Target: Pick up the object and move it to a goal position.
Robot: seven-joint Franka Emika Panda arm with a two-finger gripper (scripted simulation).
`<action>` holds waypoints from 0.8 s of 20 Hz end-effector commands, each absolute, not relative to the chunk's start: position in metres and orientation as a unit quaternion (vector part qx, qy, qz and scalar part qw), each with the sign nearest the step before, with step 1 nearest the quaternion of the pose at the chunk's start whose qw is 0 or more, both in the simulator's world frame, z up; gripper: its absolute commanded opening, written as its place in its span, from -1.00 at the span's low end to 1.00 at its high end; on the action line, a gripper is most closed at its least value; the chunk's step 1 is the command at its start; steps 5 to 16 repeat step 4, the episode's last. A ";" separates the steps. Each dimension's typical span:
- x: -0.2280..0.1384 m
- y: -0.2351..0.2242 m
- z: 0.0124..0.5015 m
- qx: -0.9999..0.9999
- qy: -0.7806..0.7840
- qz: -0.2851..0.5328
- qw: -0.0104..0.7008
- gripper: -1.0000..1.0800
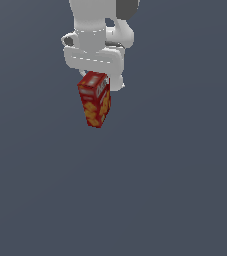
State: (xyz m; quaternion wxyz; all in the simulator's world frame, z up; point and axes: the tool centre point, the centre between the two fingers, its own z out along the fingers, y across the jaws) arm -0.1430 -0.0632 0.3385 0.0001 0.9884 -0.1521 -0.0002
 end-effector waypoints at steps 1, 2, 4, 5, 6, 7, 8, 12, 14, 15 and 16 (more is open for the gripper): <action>-0.147 -0.063 0.344 0.988 -0.152 0.000 0.000 -1.00; -0.148 -0.062 0.345 0.988 -0.152 0.000 0.000 -1.00; -0.148 -0.062 0.346 0.988 -0.152 0.000 0.000 -1.00; -0.148 -0.062 0.346 0.988 -0.152 0.000 0.000 -1.00; -0.148 -0.062 0.346 0.988 -0.152 0.000 0.000 -1.00; -0.148 -0.062 0.346 0.988 -0.152 0.000 0.000 -1.00; -0.148 -0.062 0.346 0.988 -0.152 0.000 0.000 -1.00; -0.148 -0.062 0.346 0.988 -0.152 0.000 0.000 -1.00; -0.148 -0.062 0.346 0.988 -0.152 0.000 0.000 -1.00; -0.148 -0.062 0.346 0.988 -0.152 0.000 0.000 -1.00; -0.148 -0.062 0.346 0.988 -0.152 0.000 0.000 -1.00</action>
